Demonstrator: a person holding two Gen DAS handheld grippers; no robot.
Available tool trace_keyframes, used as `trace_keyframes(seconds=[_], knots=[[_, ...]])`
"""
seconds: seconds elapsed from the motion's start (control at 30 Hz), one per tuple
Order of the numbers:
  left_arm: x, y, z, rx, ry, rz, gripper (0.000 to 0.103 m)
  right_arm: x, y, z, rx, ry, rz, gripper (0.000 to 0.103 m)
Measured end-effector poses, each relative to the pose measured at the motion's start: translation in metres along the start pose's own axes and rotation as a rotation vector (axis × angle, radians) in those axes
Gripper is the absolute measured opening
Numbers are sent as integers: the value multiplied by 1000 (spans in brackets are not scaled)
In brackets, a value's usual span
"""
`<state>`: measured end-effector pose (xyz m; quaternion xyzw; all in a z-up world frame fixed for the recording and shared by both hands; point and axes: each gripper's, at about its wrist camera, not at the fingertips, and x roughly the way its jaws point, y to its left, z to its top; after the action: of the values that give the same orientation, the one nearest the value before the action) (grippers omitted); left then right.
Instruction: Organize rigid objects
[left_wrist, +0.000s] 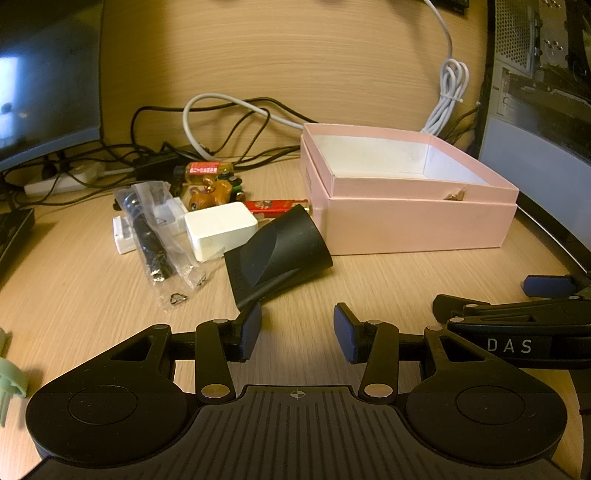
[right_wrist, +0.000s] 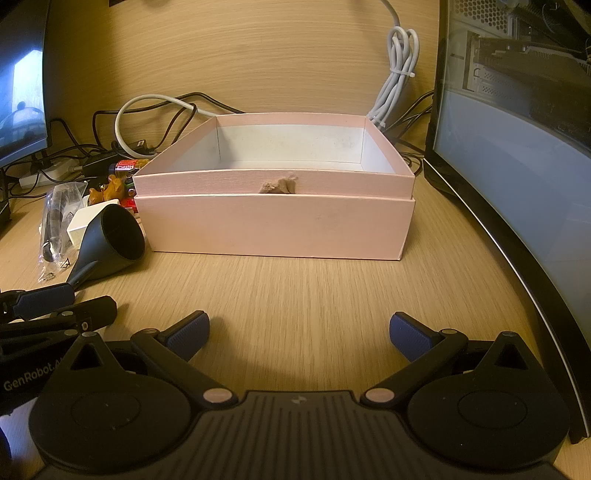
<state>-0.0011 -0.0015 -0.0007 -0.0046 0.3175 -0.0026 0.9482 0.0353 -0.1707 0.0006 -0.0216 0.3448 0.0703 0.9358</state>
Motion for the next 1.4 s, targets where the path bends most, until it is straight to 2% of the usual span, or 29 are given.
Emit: trace_keyframes(seconds=[1.4], knots=[[0,-1,1,10,6,0,48,-1,1,0,0,0,0,103]])
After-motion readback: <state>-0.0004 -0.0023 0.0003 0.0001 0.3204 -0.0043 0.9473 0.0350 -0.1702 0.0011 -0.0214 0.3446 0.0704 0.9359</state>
